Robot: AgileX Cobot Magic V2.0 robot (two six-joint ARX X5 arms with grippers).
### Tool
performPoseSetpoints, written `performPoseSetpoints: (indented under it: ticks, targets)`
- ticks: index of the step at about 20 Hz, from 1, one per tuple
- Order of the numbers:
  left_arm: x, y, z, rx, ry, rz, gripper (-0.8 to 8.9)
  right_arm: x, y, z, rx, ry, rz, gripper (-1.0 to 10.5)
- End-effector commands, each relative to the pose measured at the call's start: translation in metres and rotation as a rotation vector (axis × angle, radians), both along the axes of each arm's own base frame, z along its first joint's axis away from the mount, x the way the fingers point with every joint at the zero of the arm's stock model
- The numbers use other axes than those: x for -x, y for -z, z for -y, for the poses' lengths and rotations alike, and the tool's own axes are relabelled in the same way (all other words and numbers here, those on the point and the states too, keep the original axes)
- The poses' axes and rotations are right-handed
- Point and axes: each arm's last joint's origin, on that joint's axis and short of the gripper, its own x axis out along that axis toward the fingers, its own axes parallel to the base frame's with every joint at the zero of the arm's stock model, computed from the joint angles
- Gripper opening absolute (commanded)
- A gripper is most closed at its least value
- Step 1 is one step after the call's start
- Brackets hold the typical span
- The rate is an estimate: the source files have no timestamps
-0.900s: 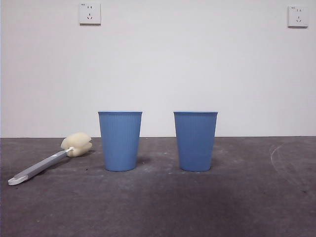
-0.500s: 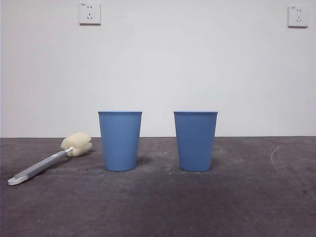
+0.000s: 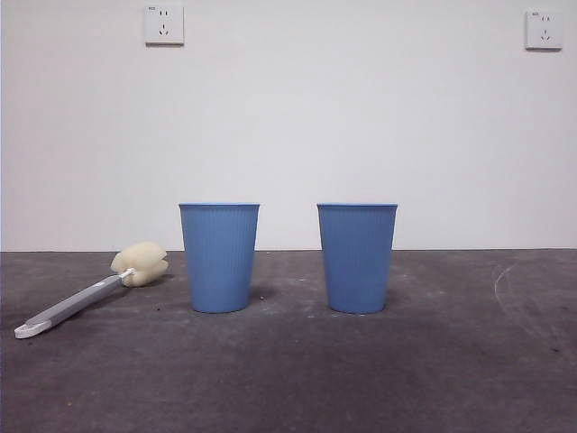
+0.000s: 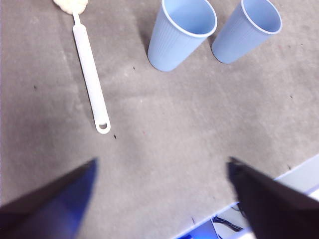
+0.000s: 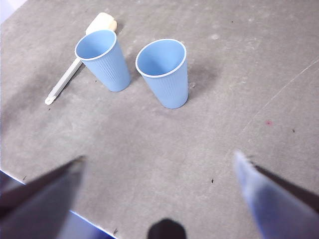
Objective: Pick up the cup brush,pick up the cup,insert the brush into the cup,clean the cup,put the cup brush back,put the cup back to the fixed position on the table
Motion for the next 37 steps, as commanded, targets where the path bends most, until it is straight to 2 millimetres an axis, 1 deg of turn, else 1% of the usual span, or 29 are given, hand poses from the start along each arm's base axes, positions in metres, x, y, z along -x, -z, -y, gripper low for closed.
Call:
performPoseSetpoints:
  ticks: [1,4,9,11,15,18,22,26,27,28,29,30,35,36,37]
  targets:
    - [-0.013,0.003,0.002,-0.015,0.003,-0.018,6.29,0.000,-0.002,0.000,-0.001,-0.006,0.010,5.7]
    - [-0.032,0.013,0.005,-0.032,0.019,-0.072,6.28,0.000,-0.002,0.000,-0.001,-0.006,0.011,5.7]
    - [-0.070,0.032,0.014,-0.190,-0.026,-0.092,6.28,0.000,-0.002,0.000,-0.001,-0.006,0.010,5.7]
    - [-0.085,0.044,0.023,-0.246,-0.030,-0.110,6.27,0.000,-0.002,0.000,-0.001,-0.006,0.010,5.7]
    - [-0.113,0.070,0.041,-0.304,-0.043,-0.142,6.27,0.000,-0.002,0.000,-0.001,-0.006,0.010,5.7]
    - [-0.127,0.089,0.054,-0.343,-0.050,-0.164,6.26,0.000,-0.002,0.000,-0.001,-0.006,0.010,5.7]
    - [-0.138,0.111,0.063,-0.371,-0.064,-0.221,6.25,0.000,-0.002,0.000,-0.001,-0.006,0.010,5.7]
    - [-0.142,0.123,0.070,-0.379,-0.077,-0.248,6.17,0.000,-0.002,0.000,-0.001,-0.006,0.010,5.7]
    - [-0.143,0.124,0.070,-0.389,-0.082,-0.244,5.70,0.000,-0.002,0.000,-0.001,-0.006,0.010,5.7]
    - [-0.143,0.125,0.071,-0.392,-0.082,-0.245,4.76,0.000,-0.002,0.000,-0.001,-0.006,0.010,5.7]
    - [-0.143,0.126,0.071,-0.393,-0.081,-0.247,4.11,0.000,-0.002,0.000,-0.001,-0.006,0.010,5.6]
    - [-0.143,0.127,0.071,-0.394,-0.081,-0.250,3.71,0.000,-0.002,0.000,-0.001,-0.006,0.010,5.6]
    - [-0.146,0.143,0.072,-0.395,-0.099,-0.322,3.71,0.000,-0.002,0.000,-0.001,-0.006,0.010,5.6]
    - [-0.146,0.143,0.073,-0.389,-0.109,-0.326,3.70,0.000,-0.002,0.000,-0.001,-0.006,0.010,5.6]
    - [-0.146,0.143,0.075,-0.388,-0.105,-0.319,3.45,0.000,-0.002,0.000,-0.001,-0.006,0.010,5.6]
